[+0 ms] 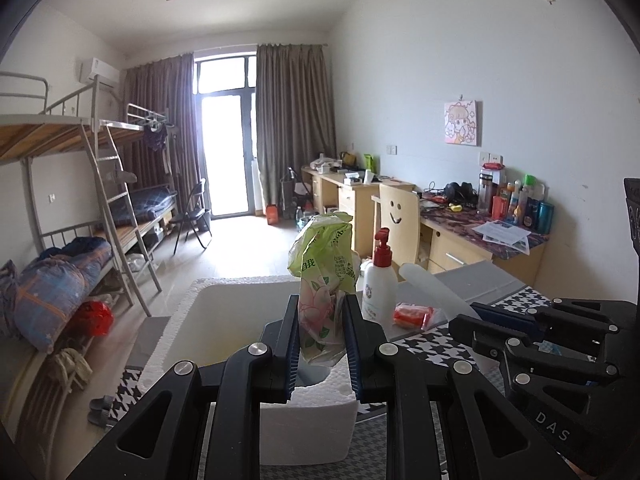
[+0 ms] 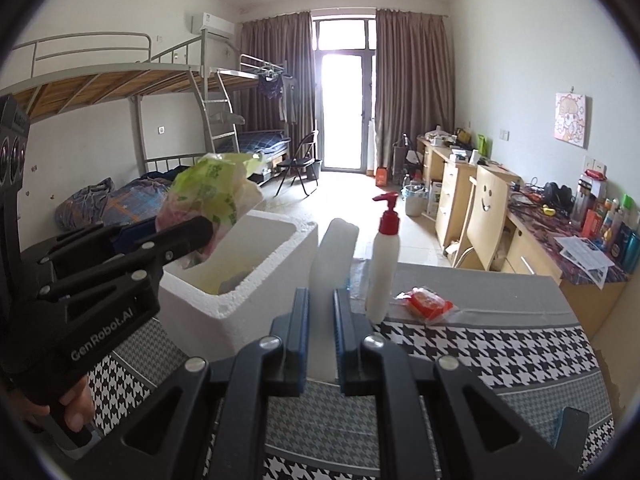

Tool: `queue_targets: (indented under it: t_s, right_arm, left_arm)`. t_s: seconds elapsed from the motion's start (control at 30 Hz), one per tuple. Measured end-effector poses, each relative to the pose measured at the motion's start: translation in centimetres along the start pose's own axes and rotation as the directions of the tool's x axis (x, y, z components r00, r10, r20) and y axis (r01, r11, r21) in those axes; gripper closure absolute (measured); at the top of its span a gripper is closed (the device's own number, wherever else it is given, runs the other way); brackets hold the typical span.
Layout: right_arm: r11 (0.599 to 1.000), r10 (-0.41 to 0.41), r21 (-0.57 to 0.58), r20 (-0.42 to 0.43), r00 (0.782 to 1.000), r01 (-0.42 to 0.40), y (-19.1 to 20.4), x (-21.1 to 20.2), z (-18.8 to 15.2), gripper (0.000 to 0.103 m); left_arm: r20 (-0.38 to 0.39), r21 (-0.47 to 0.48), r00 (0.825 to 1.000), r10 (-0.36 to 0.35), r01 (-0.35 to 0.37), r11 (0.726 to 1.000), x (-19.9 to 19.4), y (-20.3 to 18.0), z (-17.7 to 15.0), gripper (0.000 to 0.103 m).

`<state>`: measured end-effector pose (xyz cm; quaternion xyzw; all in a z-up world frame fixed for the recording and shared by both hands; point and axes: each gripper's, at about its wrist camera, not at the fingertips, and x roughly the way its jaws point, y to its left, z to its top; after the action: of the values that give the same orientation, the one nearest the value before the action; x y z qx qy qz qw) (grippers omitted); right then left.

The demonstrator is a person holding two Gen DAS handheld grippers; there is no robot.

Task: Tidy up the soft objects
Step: 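Carry the packet and foam strip with both tools over the foam box, then lower the foam strip into the box and open the right tool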

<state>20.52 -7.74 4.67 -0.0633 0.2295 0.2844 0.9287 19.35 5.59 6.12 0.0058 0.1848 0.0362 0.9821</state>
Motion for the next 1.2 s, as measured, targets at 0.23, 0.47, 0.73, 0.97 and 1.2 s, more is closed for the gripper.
queue_targets:
  t_s: [0.23,0.47,0.73,0.97,1.2]
  right_arm:
    - [0.999,0.009,-0.037,0.0,1.0,-0.009,1.1,0.5,0.6,0.089]
    - [0.997,0.032,-0.067,-0.013,0.999,-0.032,2.0,1.4,0.9,0.089]
    - [0.993,0.06,-0.102,-0.016,0.998,-0.061,3.4,2.2,1.7,0.089]
    - [0.99,0.077,-0.118,-0.012,0.997,-0.078,4.1,2.9,2.6,0.088]
    - [0.987,0.102,-0.124,-0.033,0.994,-0.105,4.8,4.3,3.1,0.089]
  left_arm:
    - [0.001,-0.016,1.0,0.024,-0.024,1.0,0.1,0.9,0.2,0.081]
    - [0.0,-0.036,0.998,0.064,-0.063,0.997,-0.1,2.5,0.1,0.081]
    - [0.002,-0.065,0.995,0.1,-0.1,0.993,-0.5,3.9,-0.1,0.082]
    - [0.0,-0.084,0.99,0.14,-0.139,0.987,-0.5,4.9,-0.1,0.081]
    - [-0.009,-0.103,0.984,0.176,-0.176,0.979,-0.5,5.8,-0.5,0.081]
